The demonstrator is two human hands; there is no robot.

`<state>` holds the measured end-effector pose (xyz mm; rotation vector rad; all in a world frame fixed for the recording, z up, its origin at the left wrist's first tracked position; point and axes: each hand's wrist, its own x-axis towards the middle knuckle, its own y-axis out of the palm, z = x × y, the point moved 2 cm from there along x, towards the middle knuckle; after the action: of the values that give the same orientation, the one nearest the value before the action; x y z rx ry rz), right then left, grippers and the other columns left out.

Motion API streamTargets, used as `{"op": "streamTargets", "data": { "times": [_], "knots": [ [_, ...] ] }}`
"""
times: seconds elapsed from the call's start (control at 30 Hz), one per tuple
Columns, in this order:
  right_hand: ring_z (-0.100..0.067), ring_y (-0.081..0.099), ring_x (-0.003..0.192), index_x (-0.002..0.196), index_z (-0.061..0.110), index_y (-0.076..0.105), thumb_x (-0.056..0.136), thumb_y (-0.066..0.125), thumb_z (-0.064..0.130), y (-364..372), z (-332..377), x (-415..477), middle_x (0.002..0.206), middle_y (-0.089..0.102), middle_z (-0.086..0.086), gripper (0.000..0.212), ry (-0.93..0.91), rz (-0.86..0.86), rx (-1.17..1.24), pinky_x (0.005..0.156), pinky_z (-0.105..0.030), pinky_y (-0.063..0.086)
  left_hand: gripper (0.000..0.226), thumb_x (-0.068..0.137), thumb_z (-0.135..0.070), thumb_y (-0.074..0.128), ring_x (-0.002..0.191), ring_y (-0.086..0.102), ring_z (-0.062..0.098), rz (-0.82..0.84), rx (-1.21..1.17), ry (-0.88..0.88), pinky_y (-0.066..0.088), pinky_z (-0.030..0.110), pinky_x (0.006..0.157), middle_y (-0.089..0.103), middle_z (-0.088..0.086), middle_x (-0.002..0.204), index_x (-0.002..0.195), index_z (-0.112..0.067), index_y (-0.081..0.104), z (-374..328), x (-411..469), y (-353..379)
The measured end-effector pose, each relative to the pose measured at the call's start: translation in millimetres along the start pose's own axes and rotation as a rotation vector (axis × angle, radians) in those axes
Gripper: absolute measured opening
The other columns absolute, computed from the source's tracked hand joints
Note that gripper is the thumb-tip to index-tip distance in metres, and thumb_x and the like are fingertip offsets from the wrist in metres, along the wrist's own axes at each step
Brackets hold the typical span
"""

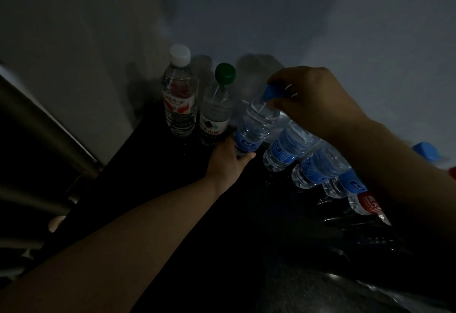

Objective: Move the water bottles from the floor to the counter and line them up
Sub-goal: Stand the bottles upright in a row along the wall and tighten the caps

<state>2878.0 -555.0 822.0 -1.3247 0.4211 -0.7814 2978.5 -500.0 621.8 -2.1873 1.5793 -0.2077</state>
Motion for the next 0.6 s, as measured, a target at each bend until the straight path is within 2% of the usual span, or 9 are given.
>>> {"op": "streamTargets", "data": {
  "times": [0.13,0.27,0.43,0.6],
  "knots": [
    [-0.030,0.064,0.094,0.119,0.007,0.064,0.088,0.067,0.016,3.5,-2.2,-0.6,0.112,0.067,-0.016,0.032,0.046,-0.038,-0.027,0.085,-0.038,0.050,0.042,0.079,-0.028,0.077,0.105,0.063,0.019,-0.111,0.004,-0.044,0.043,0.020,0.079,0.066,0.007,0.113,0.113,-0.008,0.061,-0.6,-4.7,6.1],
    [-0.030,0.063,0.092,0.116,0.008,0.065,0.089,0.064,0.016,9.3,1.0,-1.7,0.108,0.067,-0.016,0.028,0.038,-0.050,-0.044,0.081,-0.036,0.050,0.042,0.079,-0.023,0.077,0.109,0.062,0.022,-0.095,0.027,-0.057,0.045,0.024,0.085,0.066,0.010,0.117,0.115,-0.006,0.061,0.3,-1.9,4.7],
    [-0.030,0.063,0.092,0.116,0.007,0.065,0.089,0.065,0.013,9.7,3.4,-2.7,0.110,0.067,-0.016,0.028,0.056,-0.068,0.015,0.084,-0.040,0.050,0.040,0.081,-0.023,0.076,0.108,0.063,0.021,-0.113,0.040,-0.059,0.042,0.019,0.081,0.066,0.009,0.116,0.114,-0.006,0.061,-1.3,-4.9,5.0],
    [-0.031,0.062,0.093,0.117,0.006,0.065,0.088,0.065,0.011,11.3,3.3,-6.1,0.110,0.066,-0.017,0.030,0.078,-0.096,0.021,0.086,-0.041,0.048,0.033,0.082,-0.022,0.075,0.100,0.063,0.015,-0.086,-0.026,-0.077,0.045,0.021,0.079,0.068,0.006,0.110,0.108,-0.007,0.063,3.8,-6.2,5.1]
  ]
}}
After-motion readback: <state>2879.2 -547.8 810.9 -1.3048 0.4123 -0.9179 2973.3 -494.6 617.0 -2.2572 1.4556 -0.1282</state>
